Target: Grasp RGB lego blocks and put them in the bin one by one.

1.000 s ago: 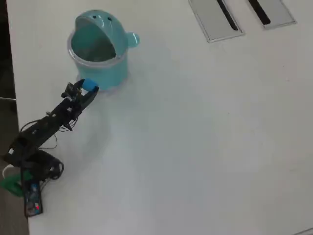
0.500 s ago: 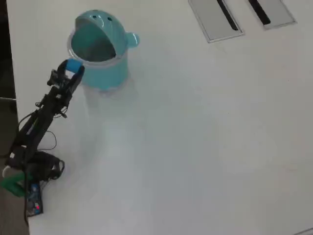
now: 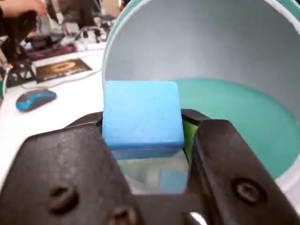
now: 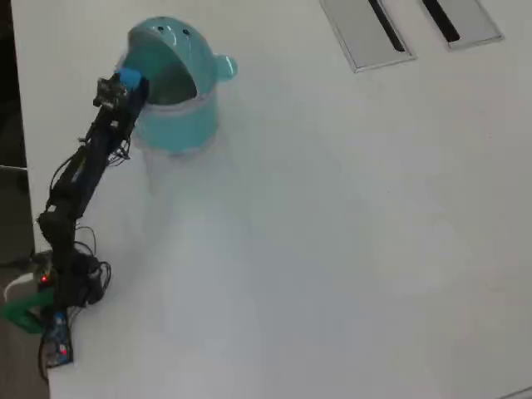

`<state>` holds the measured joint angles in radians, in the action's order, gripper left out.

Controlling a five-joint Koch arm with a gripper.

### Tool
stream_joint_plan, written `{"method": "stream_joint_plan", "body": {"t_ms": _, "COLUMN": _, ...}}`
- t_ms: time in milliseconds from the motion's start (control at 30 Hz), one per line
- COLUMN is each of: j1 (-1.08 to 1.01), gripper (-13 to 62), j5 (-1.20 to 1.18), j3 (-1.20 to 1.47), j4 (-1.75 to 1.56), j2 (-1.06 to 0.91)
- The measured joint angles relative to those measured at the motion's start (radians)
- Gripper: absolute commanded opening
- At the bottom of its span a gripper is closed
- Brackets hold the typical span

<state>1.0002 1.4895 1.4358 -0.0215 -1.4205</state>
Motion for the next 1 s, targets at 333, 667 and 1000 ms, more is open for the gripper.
{"method": "stream_joint_plan", "body": {"t_ms": 333, "j1": -0.031, "gripper": 24.0, "j5": 0.107, "j3": -0.33, "j4": 0.0, "j2": 0.253}}
{"method": "stream_joint_plan", "body": {"t_ms": 667, "j1": -0.031, "gripper": 29.4, "j5": 0.158, "j3": -0.318, "j4": -0.002, "j2": 0.233}}
{"method": "stream_joint_plan", "body": {"t_ms": 1000, "j1": -0.06, "gripper": 29.4, "j5": 0.158, "j3": 0.127, "j4": -0.037, "j2": -0.109}}
